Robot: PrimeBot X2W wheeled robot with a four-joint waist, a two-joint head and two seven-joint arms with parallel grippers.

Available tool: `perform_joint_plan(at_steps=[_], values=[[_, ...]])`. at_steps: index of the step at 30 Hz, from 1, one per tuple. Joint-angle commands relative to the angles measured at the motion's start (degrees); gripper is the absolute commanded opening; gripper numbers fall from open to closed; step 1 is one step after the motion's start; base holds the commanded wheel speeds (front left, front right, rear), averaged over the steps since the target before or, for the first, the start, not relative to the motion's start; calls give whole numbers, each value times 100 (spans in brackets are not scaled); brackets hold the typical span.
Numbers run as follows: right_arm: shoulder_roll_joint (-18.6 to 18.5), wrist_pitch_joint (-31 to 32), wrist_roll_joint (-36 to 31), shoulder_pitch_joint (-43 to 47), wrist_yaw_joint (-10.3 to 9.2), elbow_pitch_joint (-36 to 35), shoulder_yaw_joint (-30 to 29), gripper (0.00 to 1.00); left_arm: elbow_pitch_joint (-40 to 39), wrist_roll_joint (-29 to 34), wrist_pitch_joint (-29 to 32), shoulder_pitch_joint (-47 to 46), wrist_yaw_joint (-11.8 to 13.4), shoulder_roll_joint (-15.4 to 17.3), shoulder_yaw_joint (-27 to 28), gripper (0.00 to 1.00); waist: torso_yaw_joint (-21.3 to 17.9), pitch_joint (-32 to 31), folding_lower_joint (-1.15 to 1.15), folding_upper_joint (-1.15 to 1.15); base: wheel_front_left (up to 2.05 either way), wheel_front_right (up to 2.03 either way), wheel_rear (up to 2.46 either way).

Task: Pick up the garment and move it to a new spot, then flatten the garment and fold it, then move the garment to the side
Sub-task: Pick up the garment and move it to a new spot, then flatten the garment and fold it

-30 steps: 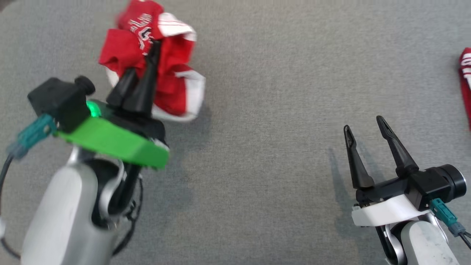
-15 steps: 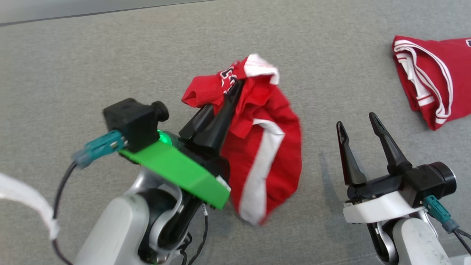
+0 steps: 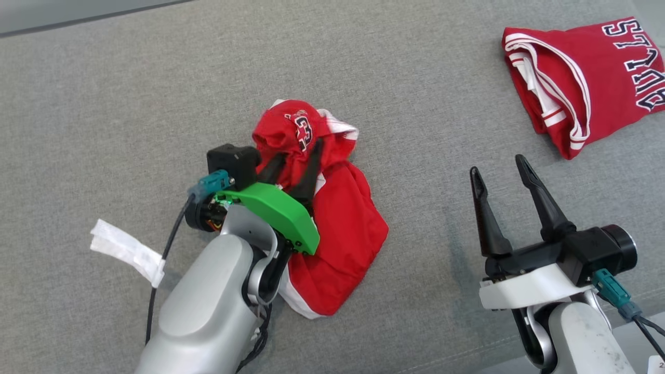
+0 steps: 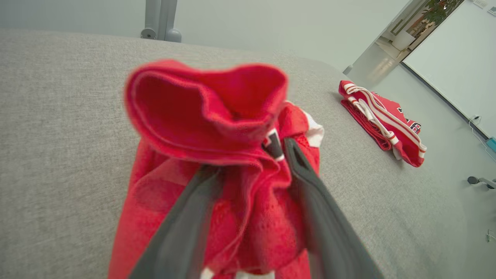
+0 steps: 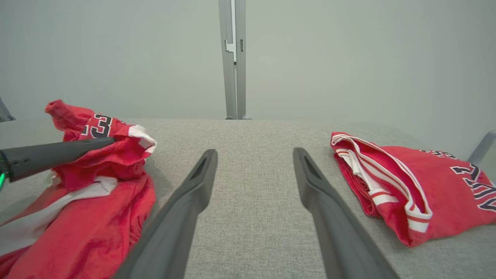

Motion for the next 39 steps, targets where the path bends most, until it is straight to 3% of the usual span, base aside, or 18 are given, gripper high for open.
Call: perform_joint_plan(at_steps=[1, 4, 8, 13, 16, 19, 26, 33, 39], values=[[2, -15, -24, 121, -9, 11, -52, 100, 44, 160, -207, -2, -33, -2, -38, 100, 41, -172, 0, 0, 0, 0, 0], [0, -16, -61, 280, -9, 1, -160, 100, -47, 289, -682, 288, 67, 96, -28, 100, 150, -432, 0, 0, 0, 0, 0], [-61, -16, -106, 582, -9, -90, -341, 100, -665, 430, -1197, 1033, 418, 357, 214, 100, 349, -807, 0, 0, 0, 0, 0], [-161, -15, -163, 919, -9, -160, -597, 100, -1390, 813, -1387, 2268, 948, 777, 580, 100, 671, -1198, 0, 0, 0, 0, 0], [-218, -16, -198, 1085, -10, -173, -748, 100, -1756, 1012, -1399, 2898, 1077, 749, 950, 100, 860, -1384, 0, 0, 0, 0, 0], [-249, -15, -231, 1255, -9, -153, -888, 100, -2000, 1553, -1397, 3478, 964, 729, 1236, 100, 1032, -1562, 0, 0, 0, 0, 0], [-280, -16, -284, 1531, -9, 27, -1005, 100, -2023, 2274, -1399, 4240, 358, 416, 1976, 100, 1259, -1911, 0, 0, 0, 0, 0], [-198, -15, -250, 1622, -9, 166, -1079, 100, -2027, 2611, -1400, 4642, -22, 140, 2811, 100, 1331, -2034, 0, 0, 0, 0, 0], [-140, -15, -240, 1610, -9, 201, -1102, 100, -2061, 2796, -1400, 4677, -324, -1, 3091, 100, 1461, -2030, 0, 0, 0, 0, 0]])
